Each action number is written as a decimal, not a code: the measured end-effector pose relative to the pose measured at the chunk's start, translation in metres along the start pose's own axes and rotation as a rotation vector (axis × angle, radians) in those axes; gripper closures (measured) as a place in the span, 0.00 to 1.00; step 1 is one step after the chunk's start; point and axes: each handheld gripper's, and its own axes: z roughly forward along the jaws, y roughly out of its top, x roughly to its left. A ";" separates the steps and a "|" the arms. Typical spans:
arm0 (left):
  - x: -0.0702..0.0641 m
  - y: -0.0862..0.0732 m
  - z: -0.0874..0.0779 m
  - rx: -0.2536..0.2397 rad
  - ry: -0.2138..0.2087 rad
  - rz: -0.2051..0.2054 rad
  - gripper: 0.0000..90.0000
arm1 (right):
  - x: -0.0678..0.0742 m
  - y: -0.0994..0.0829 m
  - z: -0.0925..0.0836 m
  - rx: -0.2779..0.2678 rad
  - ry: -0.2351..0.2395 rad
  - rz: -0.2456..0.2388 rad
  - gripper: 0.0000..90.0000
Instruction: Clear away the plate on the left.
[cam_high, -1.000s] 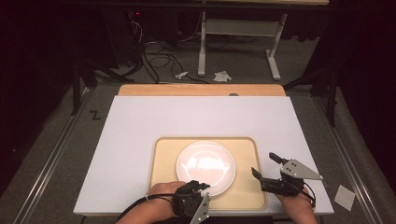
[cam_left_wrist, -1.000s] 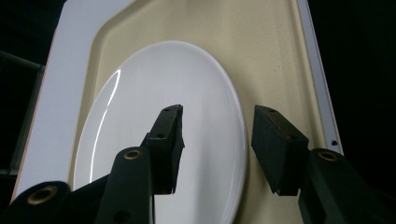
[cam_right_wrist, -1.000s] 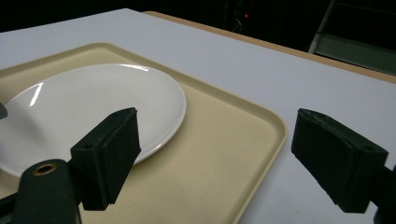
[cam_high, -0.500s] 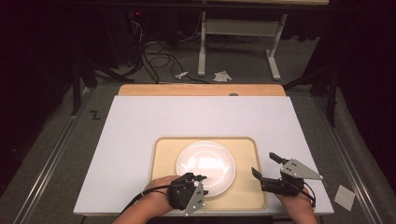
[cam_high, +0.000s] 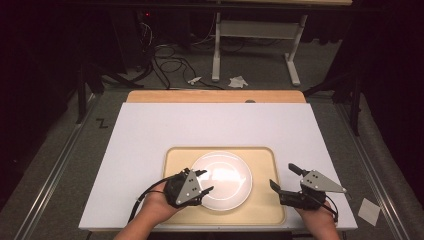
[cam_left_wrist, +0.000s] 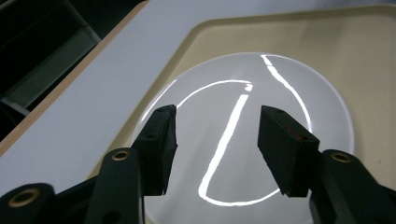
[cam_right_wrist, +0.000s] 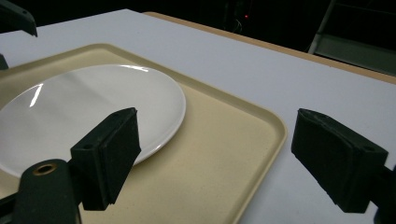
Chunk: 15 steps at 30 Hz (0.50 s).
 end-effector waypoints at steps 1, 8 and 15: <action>0.000 0.000 0.000 0.000 0.000 0.000 0.51 | 0.000 0.000 0.000 0.000 0.000 0.000 0.18; 0.027 -0.018 -0.024 -0.035 0.077 -0.134 0.40 | -0.001 0.000 0.000 -0.004 0.001 -0.005 0.18; 0.049 -0.035 -0.052 -0.070 0.166 -0.250 0.23 | 0.000 0.000 0.000 -0.004 -0.001 -0.002 0.18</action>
